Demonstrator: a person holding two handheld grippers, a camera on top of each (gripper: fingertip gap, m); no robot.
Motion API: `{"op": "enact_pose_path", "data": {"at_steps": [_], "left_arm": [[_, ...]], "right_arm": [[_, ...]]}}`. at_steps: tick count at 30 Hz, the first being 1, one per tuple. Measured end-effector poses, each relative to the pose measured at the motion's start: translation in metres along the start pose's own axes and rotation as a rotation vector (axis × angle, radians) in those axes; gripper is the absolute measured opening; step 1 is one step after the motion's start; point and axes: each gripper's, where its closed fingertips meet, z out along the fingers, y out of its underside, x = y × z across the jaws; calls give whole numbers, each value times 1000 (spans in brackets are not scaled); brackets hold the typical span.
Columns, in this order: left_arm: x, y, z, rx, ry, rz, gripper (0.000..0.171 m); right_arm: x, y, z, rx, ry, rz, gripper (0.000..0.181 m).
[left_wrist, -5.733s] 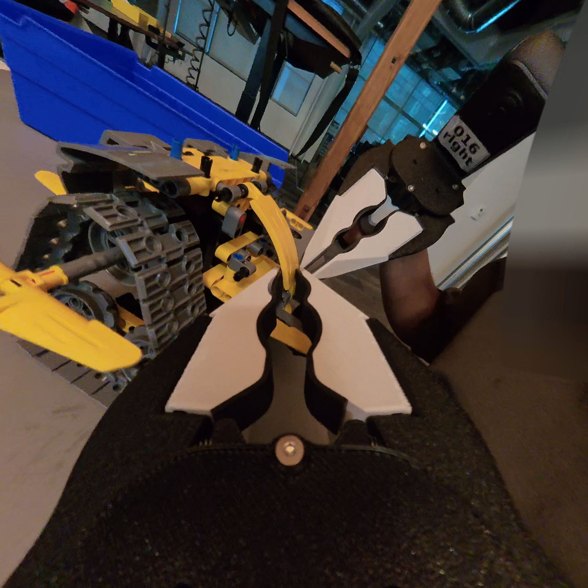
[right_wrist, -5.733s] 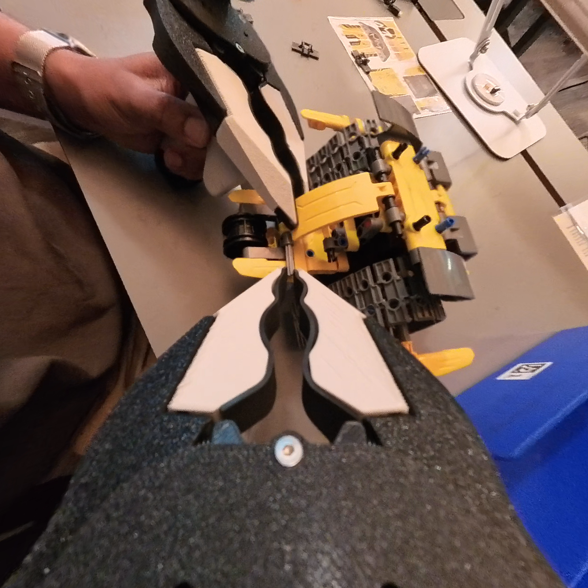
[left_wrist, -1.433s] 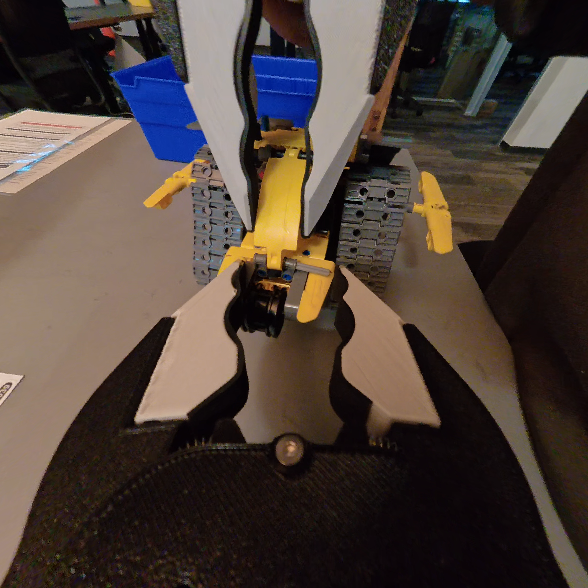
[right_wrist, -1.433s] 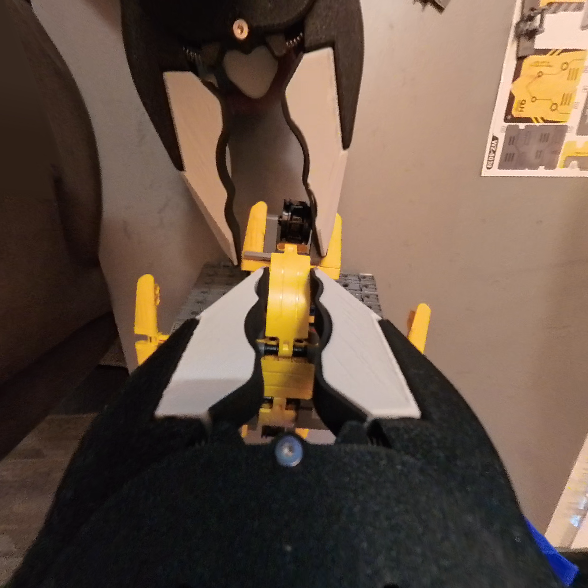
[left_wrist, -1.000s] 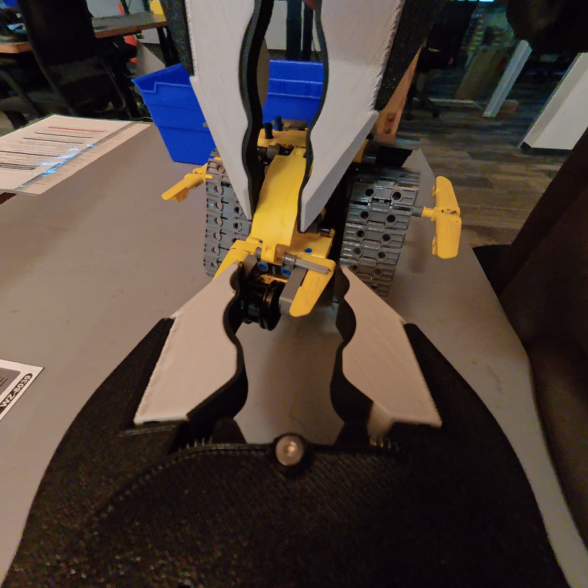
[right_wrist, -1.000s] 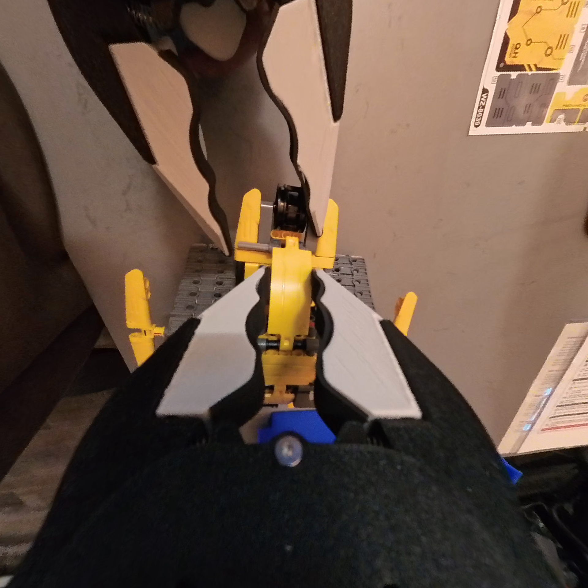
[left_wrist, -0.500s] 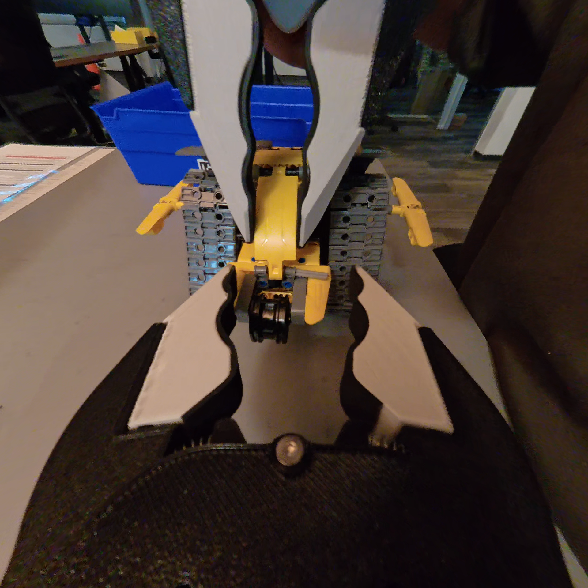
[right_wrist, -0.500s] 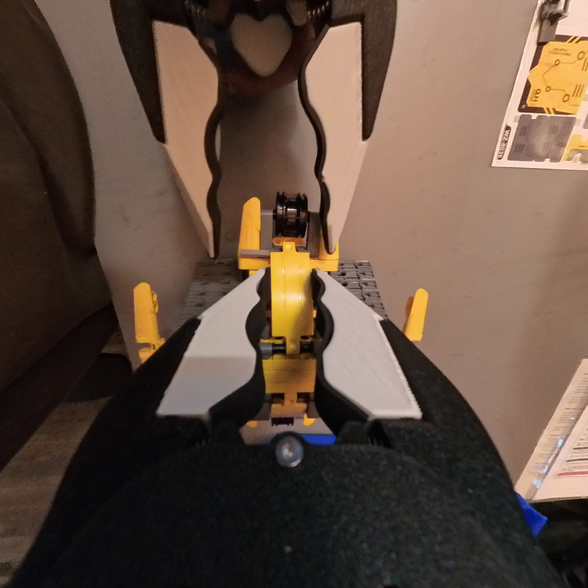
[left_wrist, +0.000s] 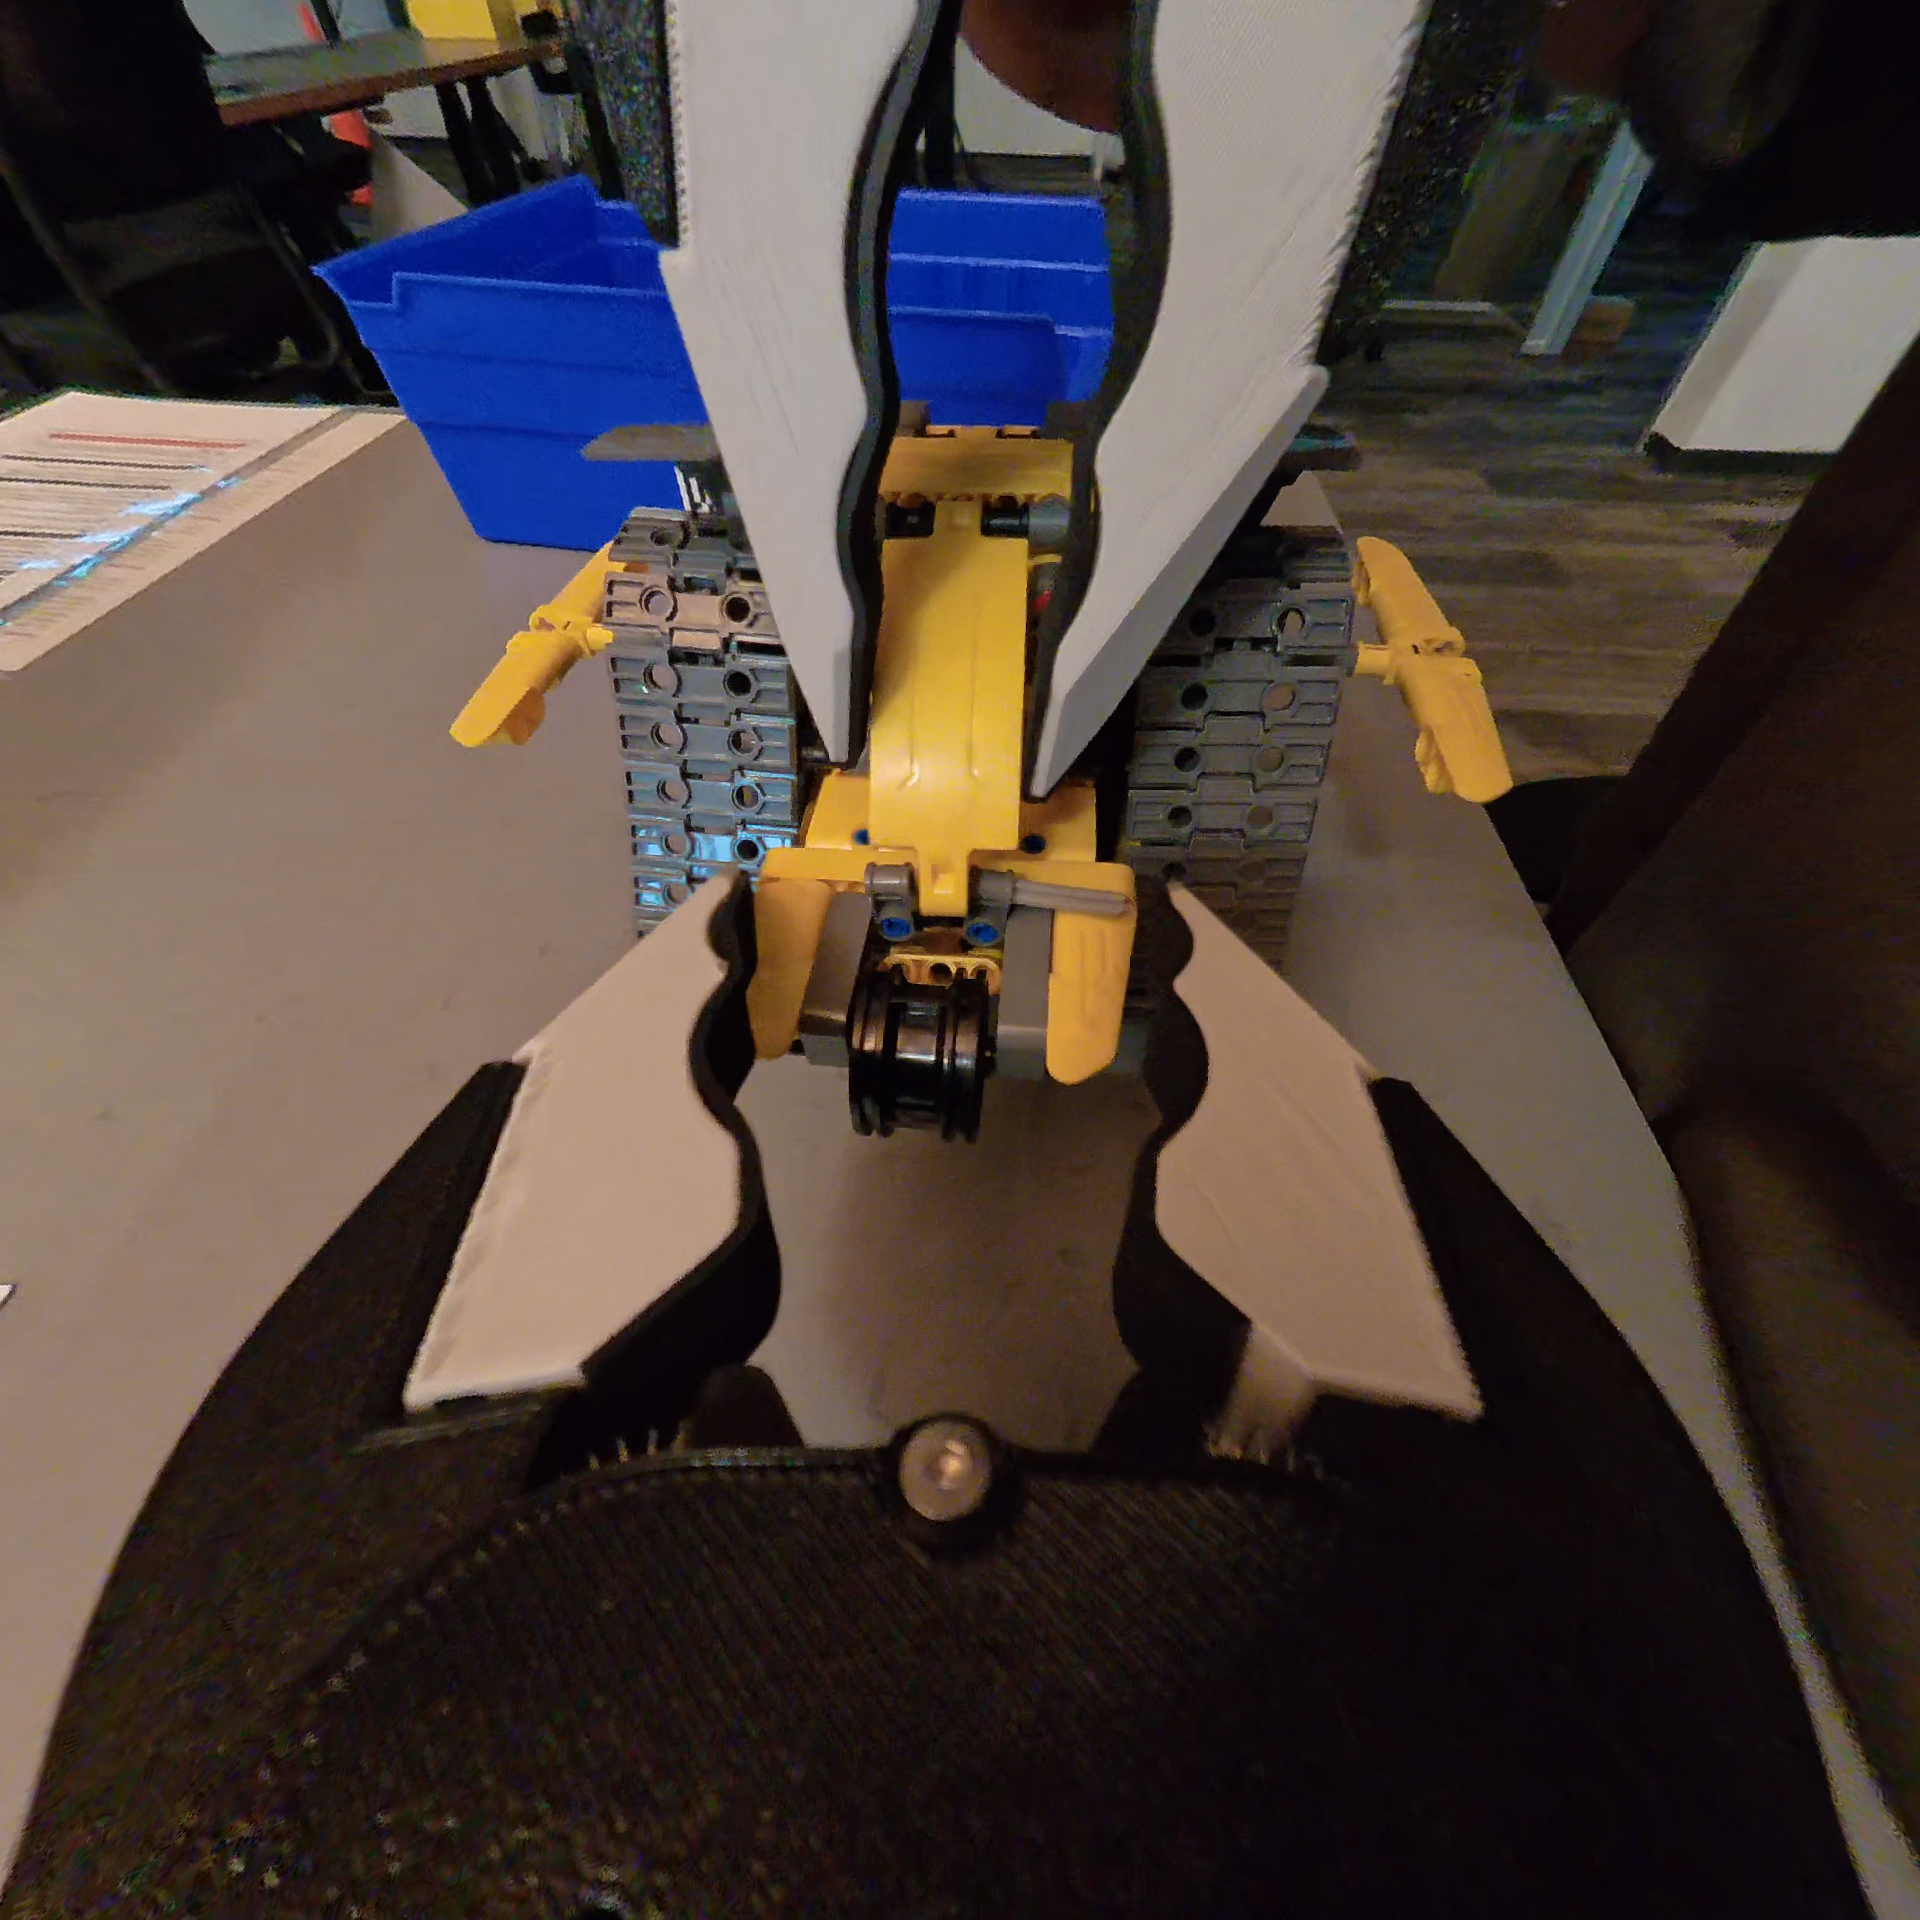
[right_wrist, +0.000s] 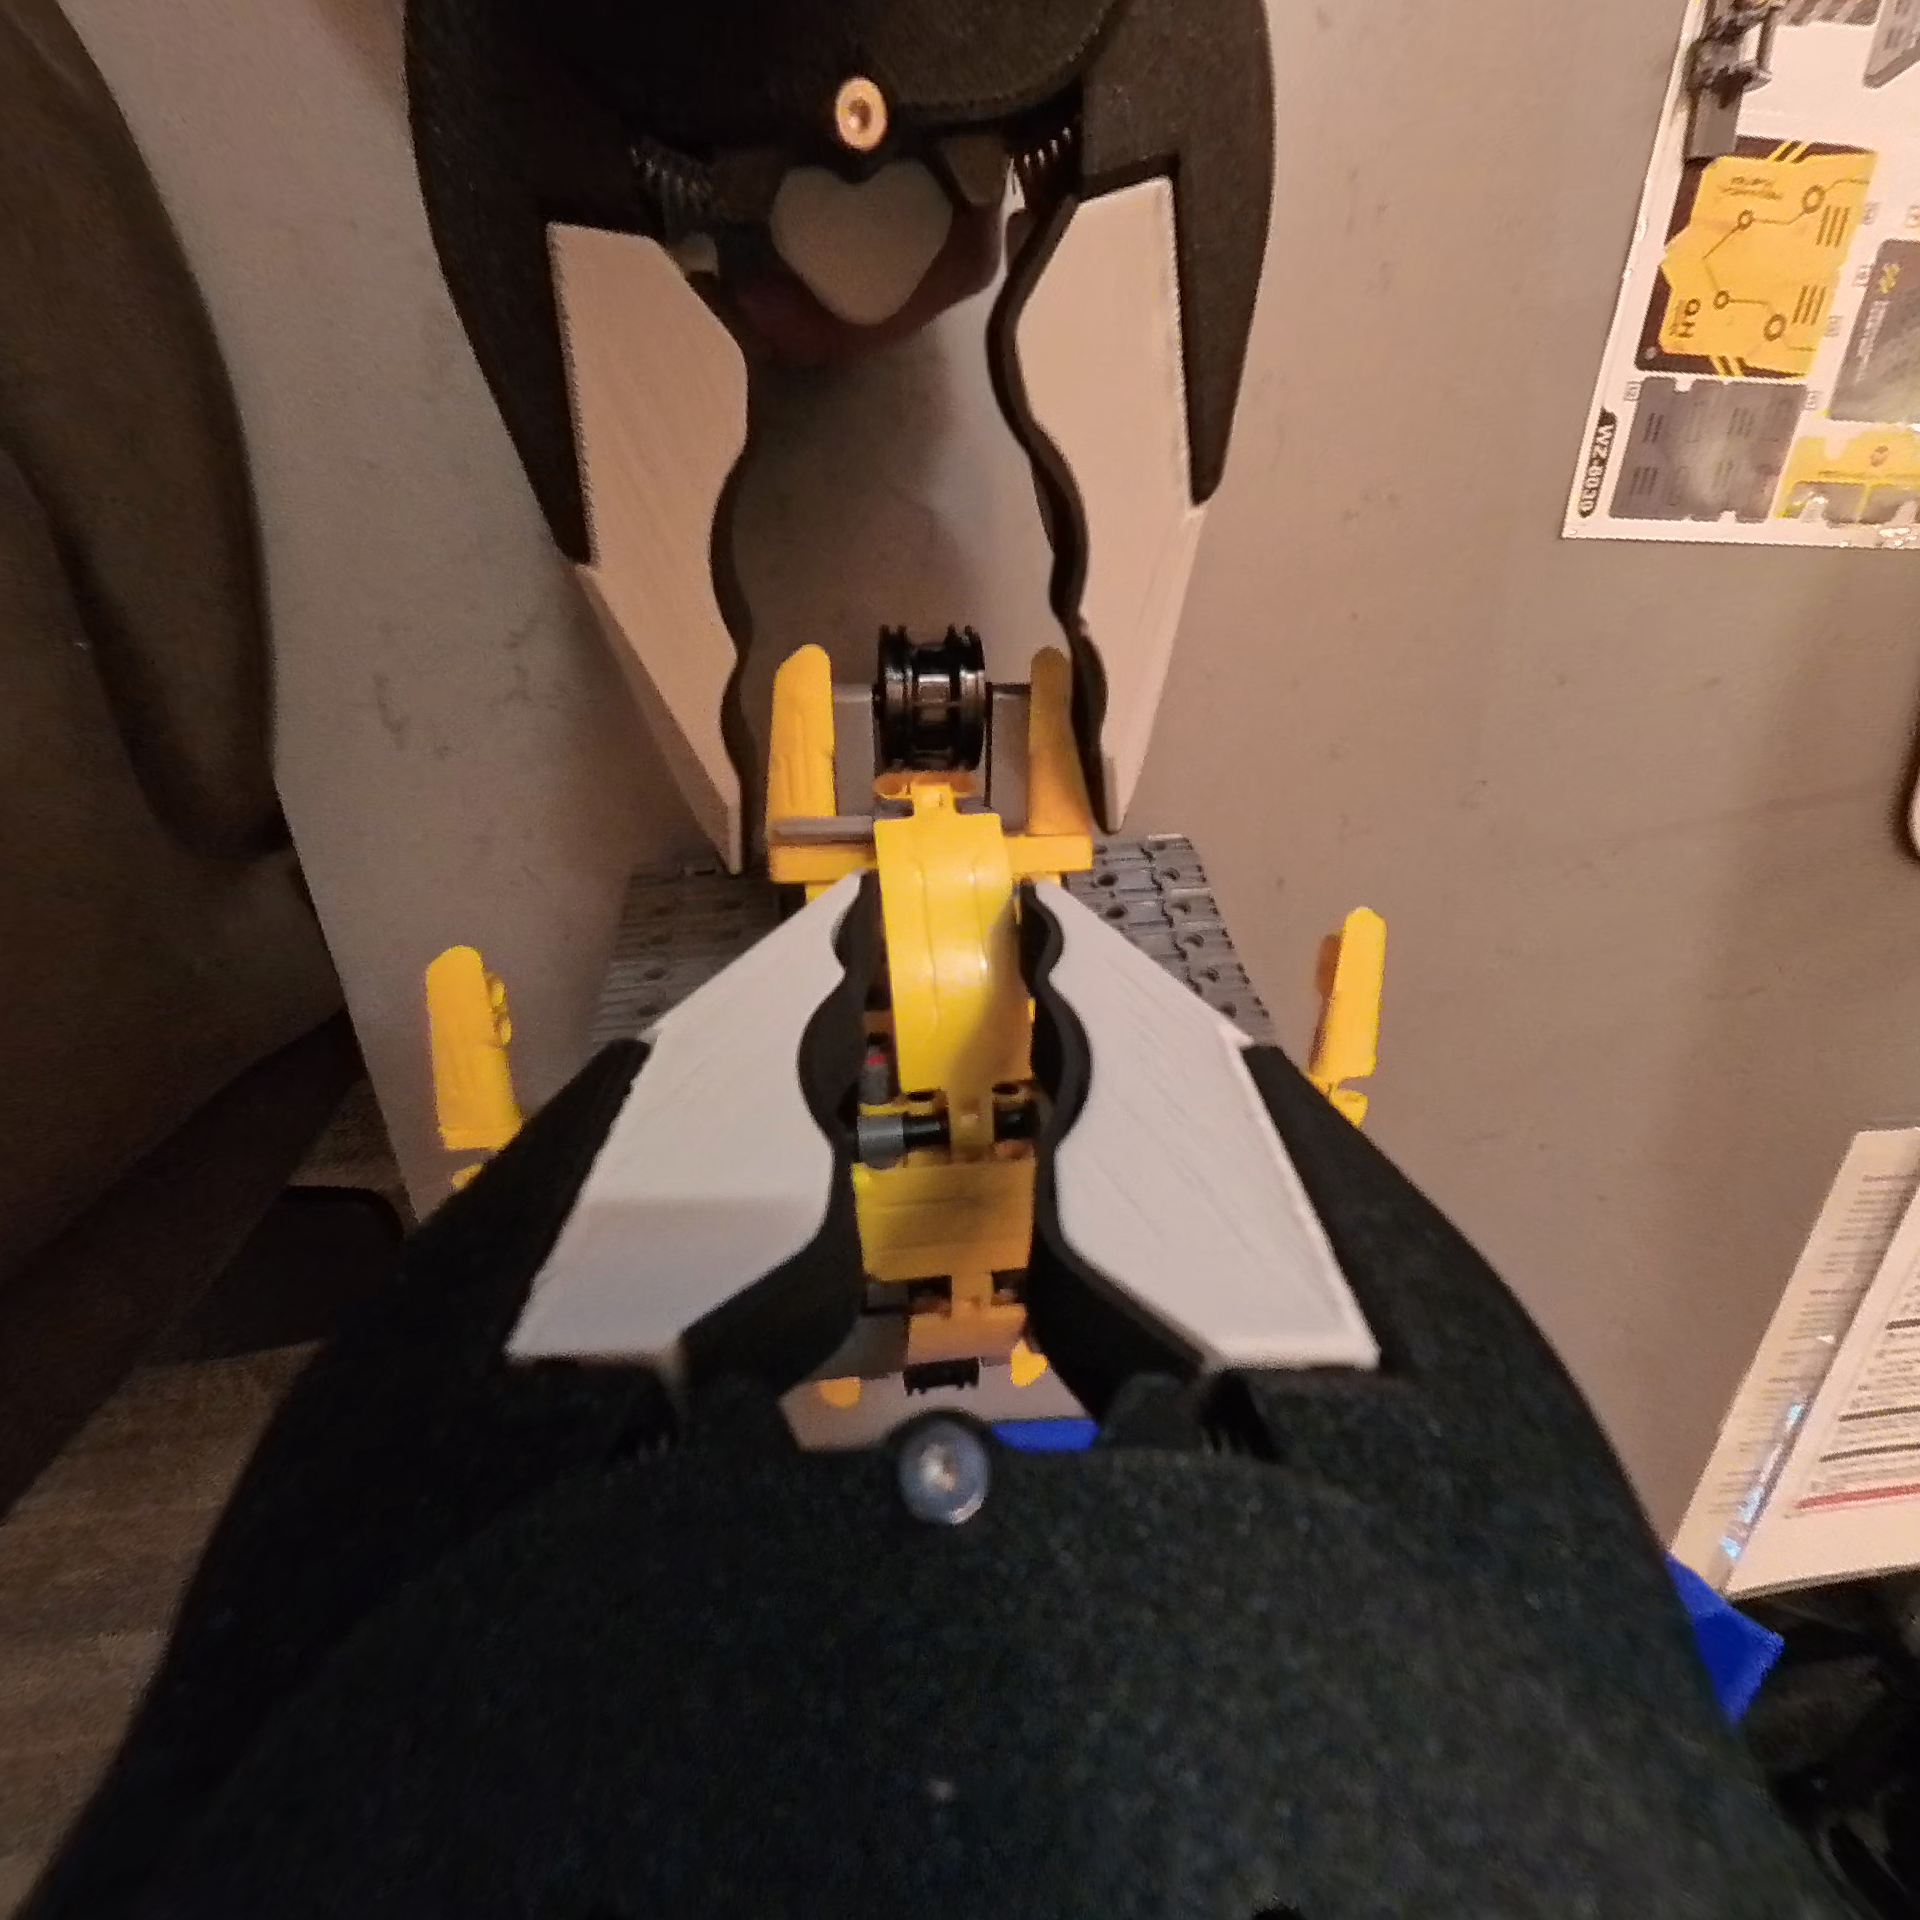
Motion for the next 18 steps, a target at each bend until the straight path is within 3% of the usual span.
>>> {"op": "enact_pose_path", "data": {"at_steps": [4,10,15,18], "left_arm": [[0,2,2,-17,-7,11,79],[1,2,2,-14,-15,23,81],[-3,1,-2,2,-36,11,85],[-5,0,-5,9,-55,18,85]], "right_arm": [[2,5,-1,-18,52,-4,26],[8,-2,-21,96,132,63,27],[15,-12,-61,392,289,234,32],[19,7,-90,596,473,412,38]]}}
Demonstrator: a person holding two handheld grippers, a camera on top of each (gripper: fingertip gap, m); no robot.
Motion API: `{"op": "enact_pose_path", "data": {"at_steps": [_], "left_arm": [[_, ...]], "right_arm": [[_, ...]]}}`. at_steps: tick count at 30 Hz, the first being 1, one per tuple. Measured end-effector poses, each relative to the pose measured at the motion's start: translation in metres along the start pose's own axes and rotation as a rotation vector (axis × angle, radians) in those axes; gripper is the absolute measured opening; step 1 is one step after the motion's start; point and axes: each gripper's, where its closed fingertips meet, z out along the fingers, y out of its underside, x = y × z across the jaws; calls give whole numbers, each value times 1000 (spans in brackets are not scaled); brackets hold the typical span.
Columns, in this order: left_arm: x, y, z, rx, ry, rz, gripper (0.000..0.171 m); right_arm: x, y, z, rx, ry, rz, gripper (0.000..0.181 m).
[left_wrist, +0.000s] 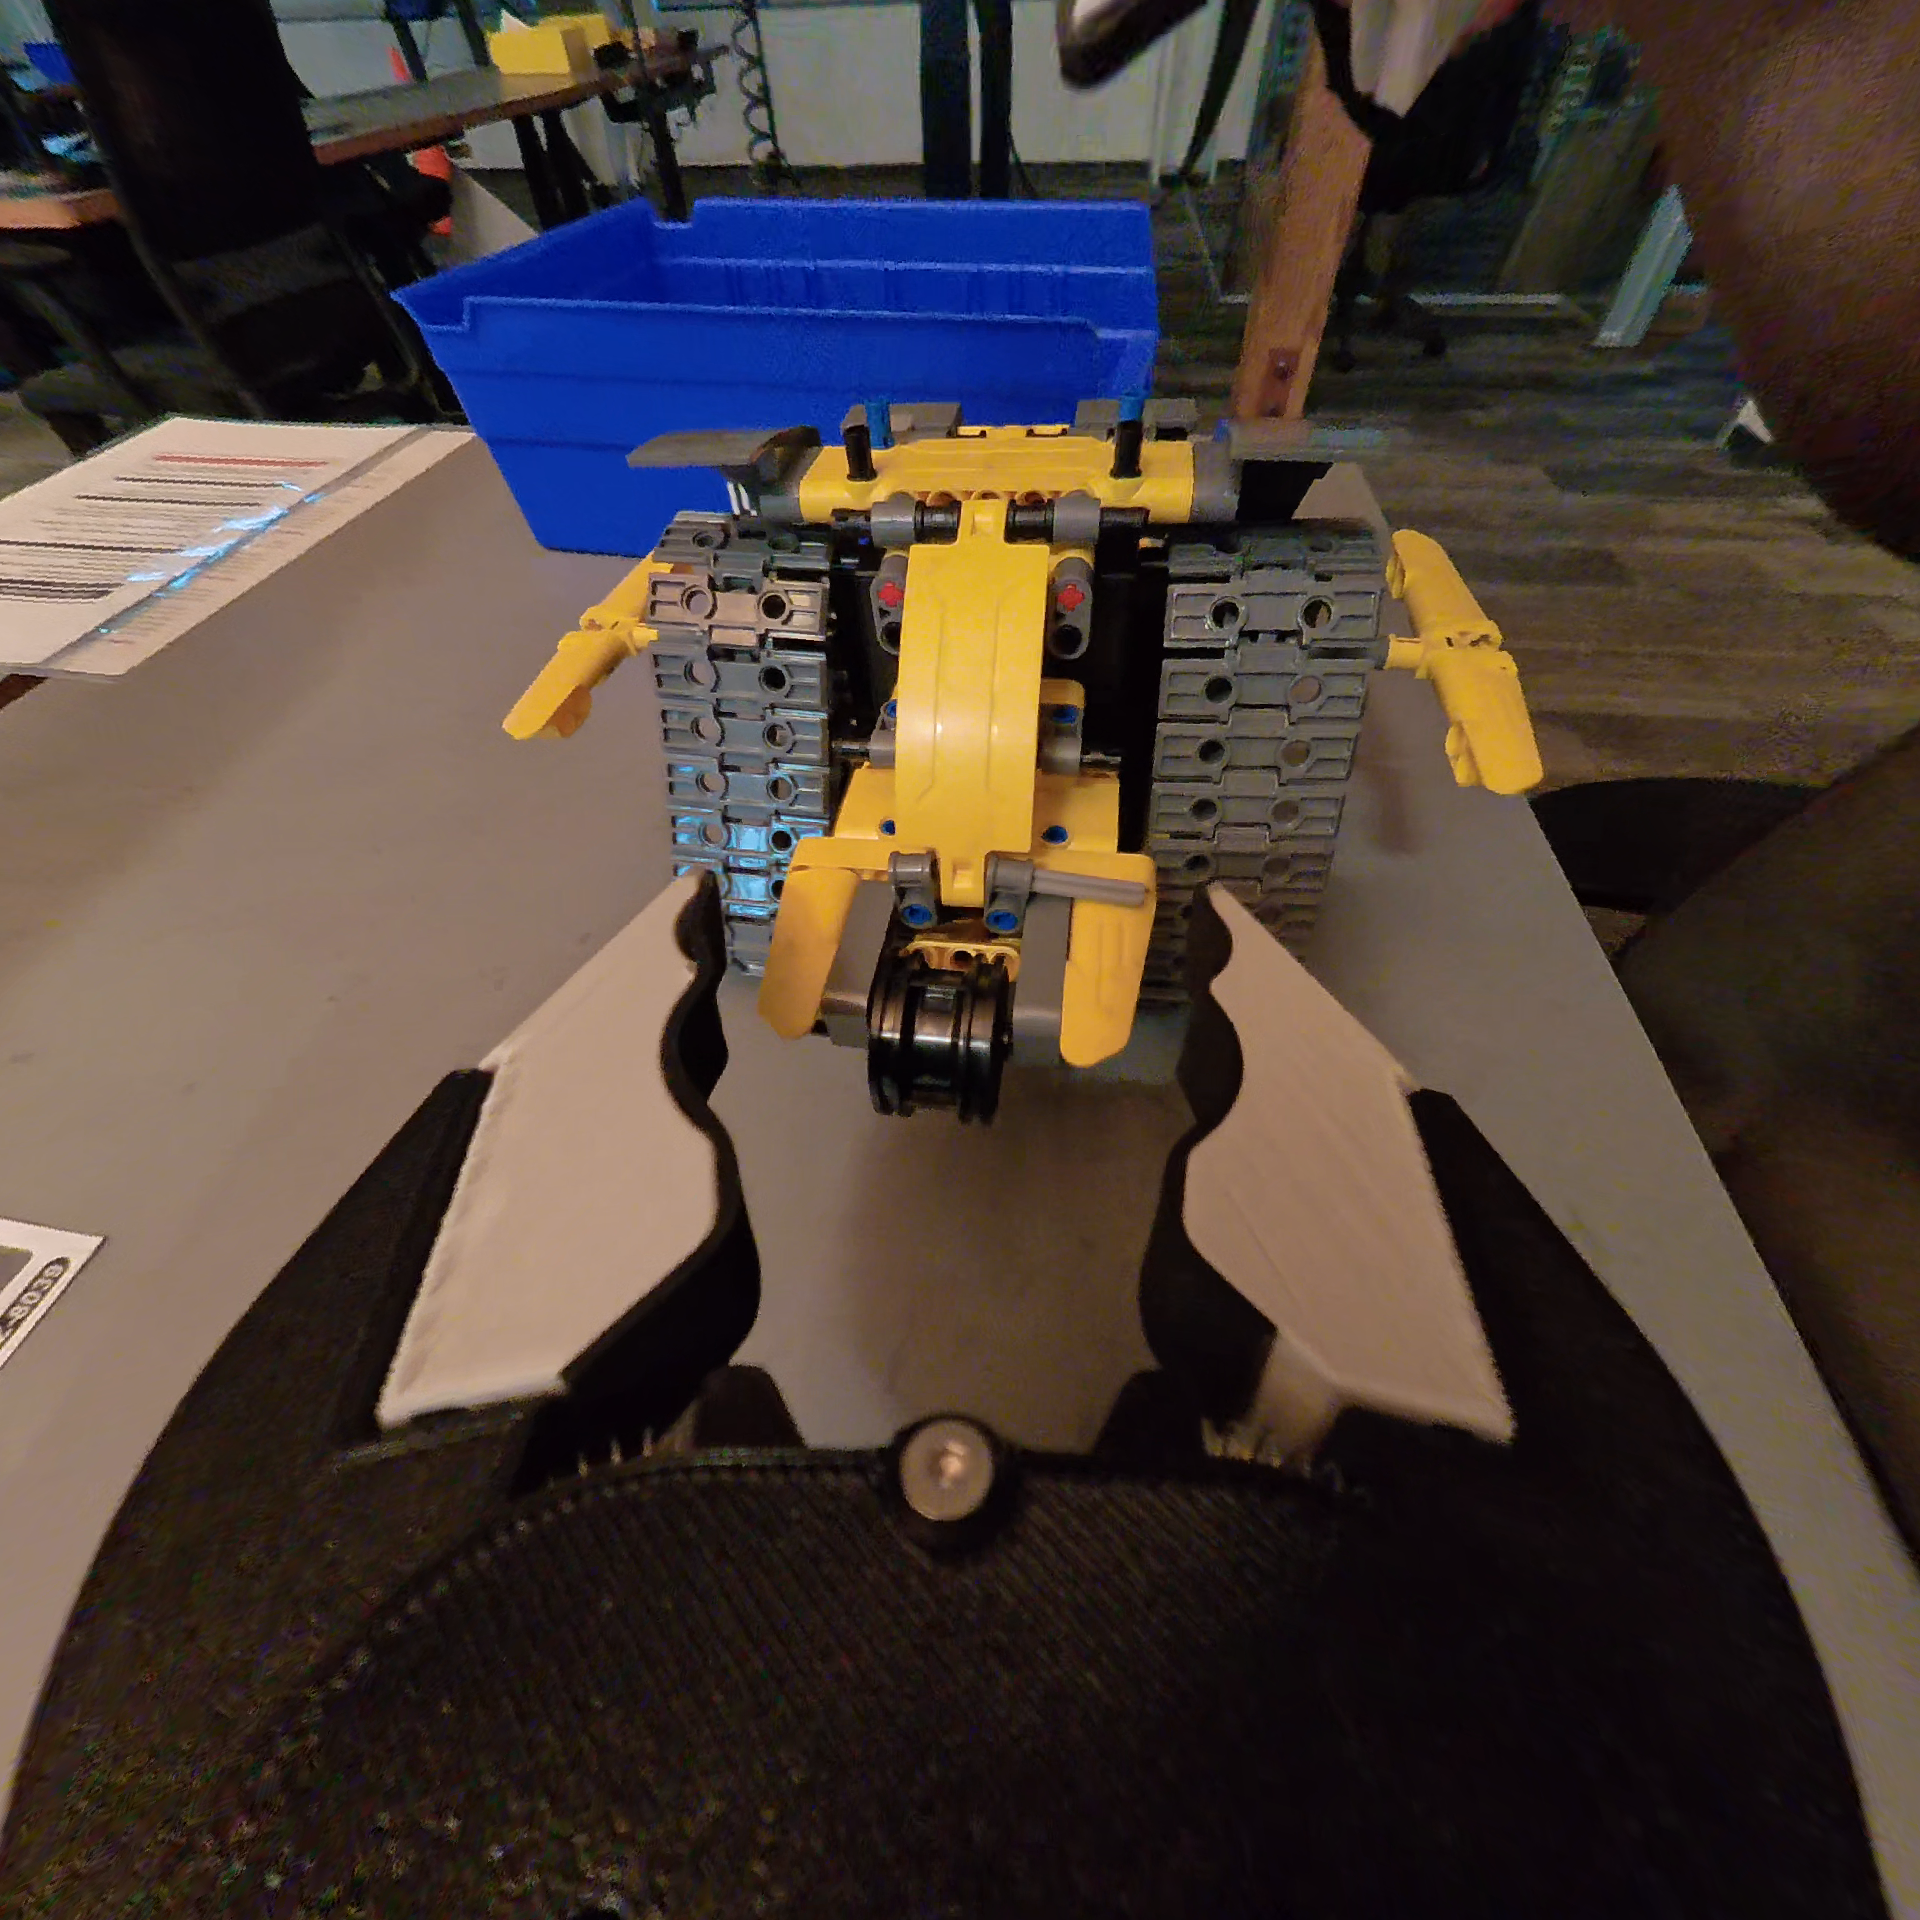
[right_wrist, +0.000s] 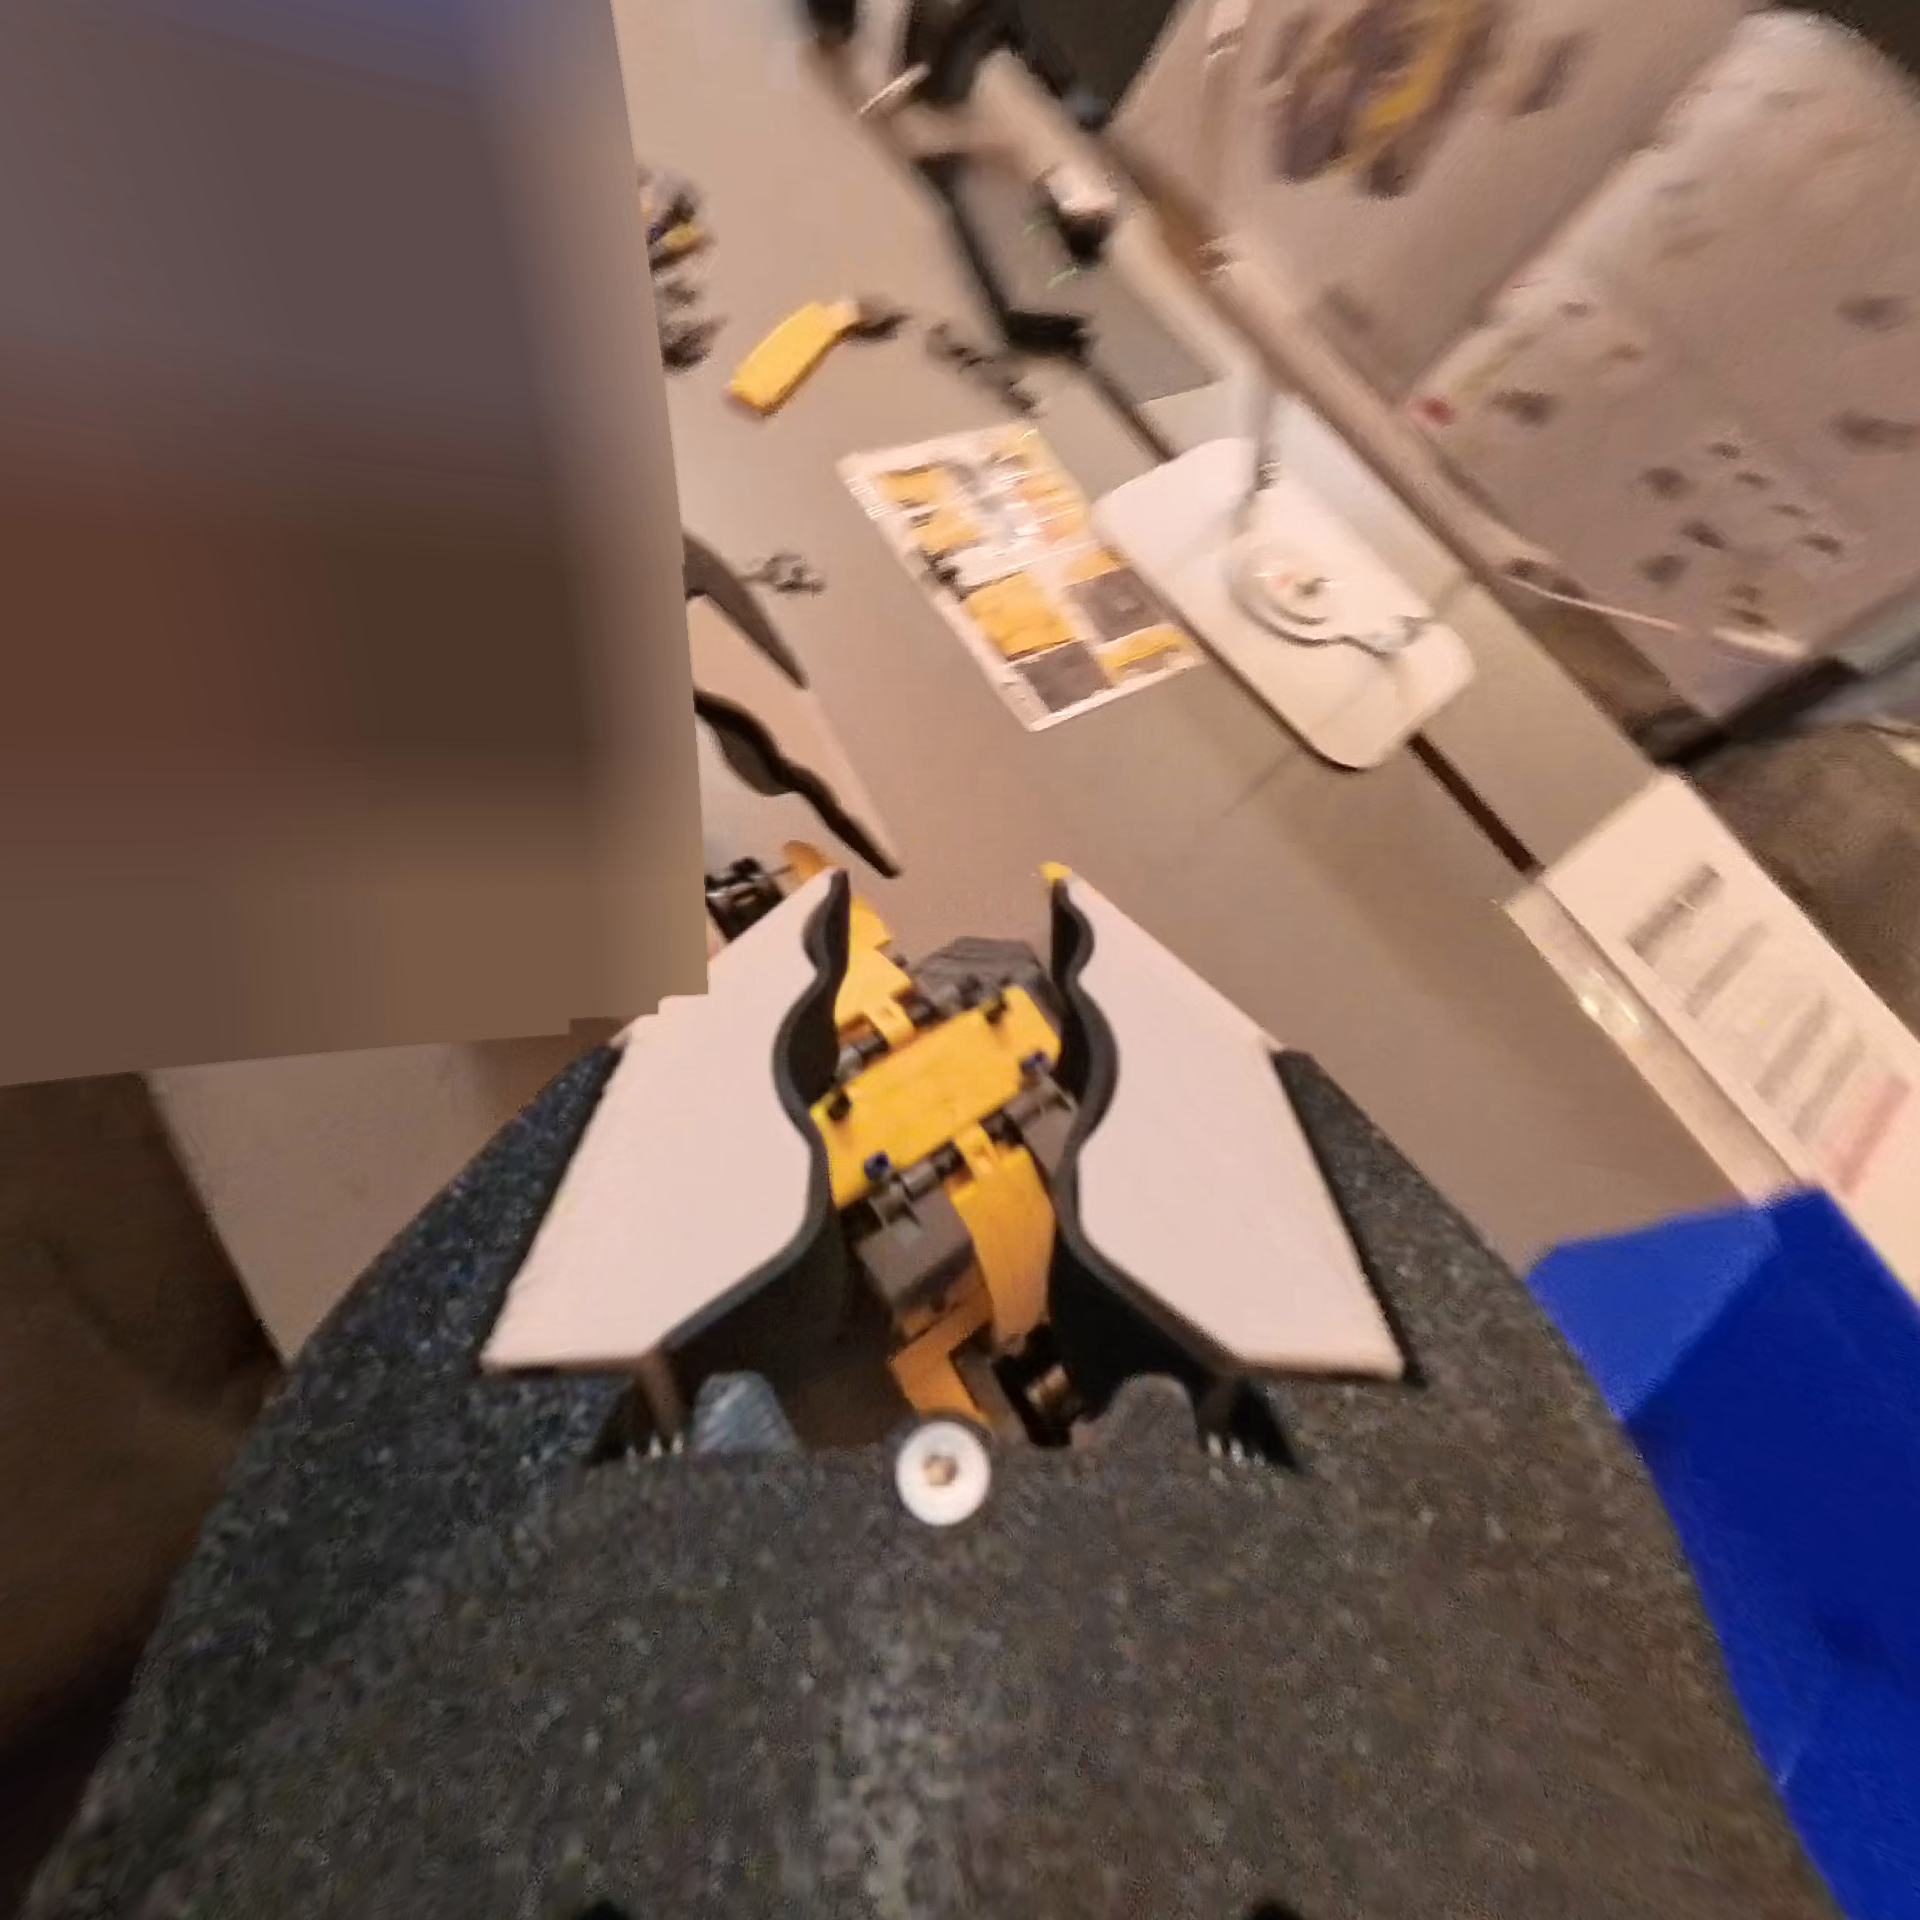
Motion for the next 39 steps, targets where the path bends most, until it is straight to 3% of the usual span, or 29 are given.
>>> {"op": "enact_pose_path", "data": {"at_steps": [6,8,12,17,21,23,27,30,31,34,36,38,39], "left_arm": [[5,1,0,-4,-9,59,89],[7,0,-1,3,-16,85,92],[7,0,-4,12,-29,97,101],[0,-5,-9,52,-40,43,130],[-1,-10,-15,95,-22,14,126],[-13,-16,-20,145,-126,68,125],[-29,-22,-31,161,-295,178,118],[-33,-25,-35,180,-299,102,116],[-37,-22,-37,169,-306,72,108],[-33,-20,-47,140,-241,52,38],[-27,-27,-55,181,-206,72,26],[-30,-32,-62,198,-237,81,26],[-32,-32,-62,189,-248,91,23]], "right_arm": [[13,48,-43,226,262,249,54],[7,46,-57,409,254,348,78],[-17,40,-72,666,146,434,98],[-44,30,-62,624,45,350,87],[-51,18,-58,591,18,228,46],[-44,6,-57,607,31,170,39],[-15,-29,-52,655,146,31,42],[17,-53,-42,617,320,-47,4],[23,-63,-39,615,337,-75,0],[35,-97,-44,706,338,-50,0],[37,-110,-36,681,244,30,0],[29,-111,-10,523,105,41,2],[23,-111,1,471,51,17,14]]}}
